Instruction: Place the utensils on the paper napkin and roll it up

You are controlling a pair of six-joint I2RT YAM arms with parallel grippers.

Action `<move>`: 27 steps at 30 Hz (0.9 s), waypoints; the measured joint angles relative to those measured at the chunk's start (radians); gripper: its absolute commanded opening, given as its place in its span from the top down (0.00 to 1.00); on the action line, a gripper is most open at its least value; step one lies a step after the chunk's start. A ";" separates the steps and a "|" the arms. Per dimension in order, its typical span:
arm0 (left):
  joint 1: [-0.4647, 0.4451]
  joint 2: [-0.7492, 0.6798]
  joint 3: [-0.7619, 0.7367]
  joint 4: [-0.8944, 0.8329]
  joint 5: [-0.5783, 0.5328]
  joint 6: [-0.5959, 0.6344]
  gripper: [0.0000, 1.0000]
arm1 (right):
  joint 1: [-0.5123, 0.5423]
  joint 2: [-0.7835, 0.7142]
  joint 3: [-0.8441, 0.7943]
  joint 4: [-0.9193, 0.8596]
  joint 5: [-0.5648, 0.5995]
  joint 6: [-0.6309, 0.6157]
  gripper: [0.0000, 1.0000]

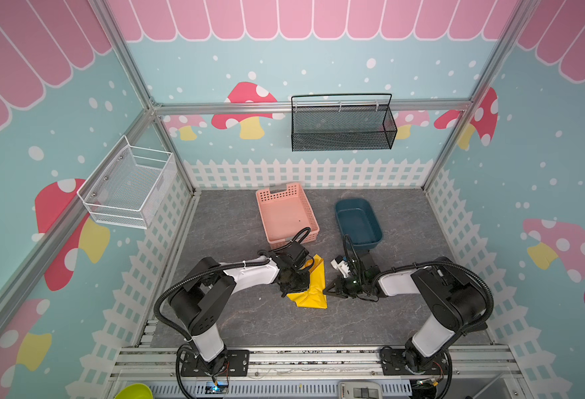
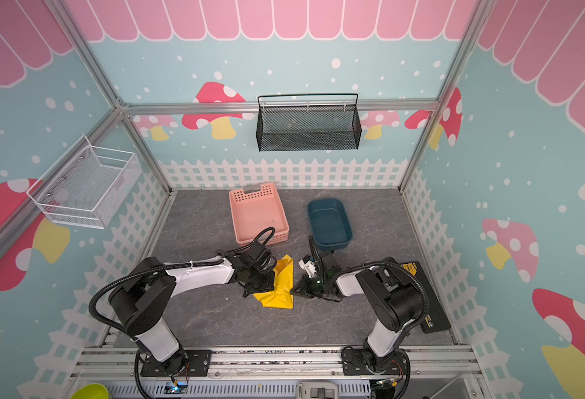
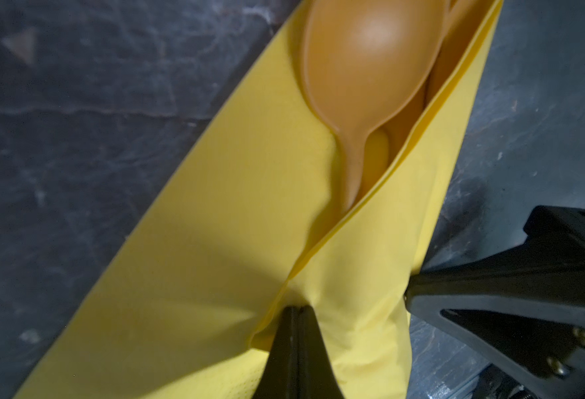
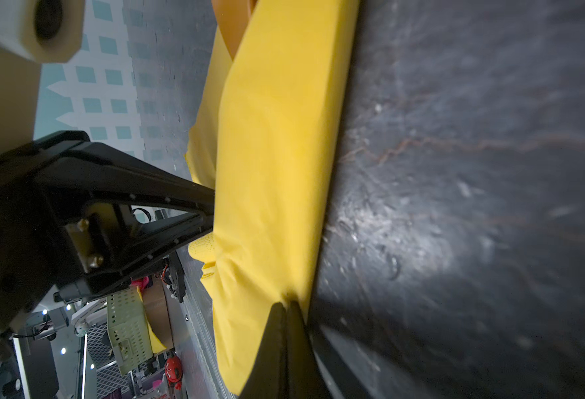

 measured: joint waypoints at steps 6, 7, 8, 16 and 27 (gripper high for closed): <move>0.000 -0.006 -0.014 0.025 0.004 -0.011 0.97 | -0.006 -0.039 0.023 -0.063 0.026 -0.001 1.00; 0.000 -0.007 -0.016 0.027 0.004 -0.011 0.97 | -0.007 -0.044 0.034 -0.068 0.026 -0.001 1.00; 0.000 -0.008 -0.017 0.028 0.004 -0.011 0.97 | -0.008 -0.047 0.047 -0.072 0.026 0.000 1.00; 0.000 -0.008 -0.019 0.030 0.004 -0.010 0.97 | -0.024 -0.024 0.137 -0.074 0.021 -0.001 1.00; 0.000 -0.005 -0.016 0.027 0.004 -0.006 0.97 | -0.059 0.090 0.141 -0.075 0.017 -0.027 1.00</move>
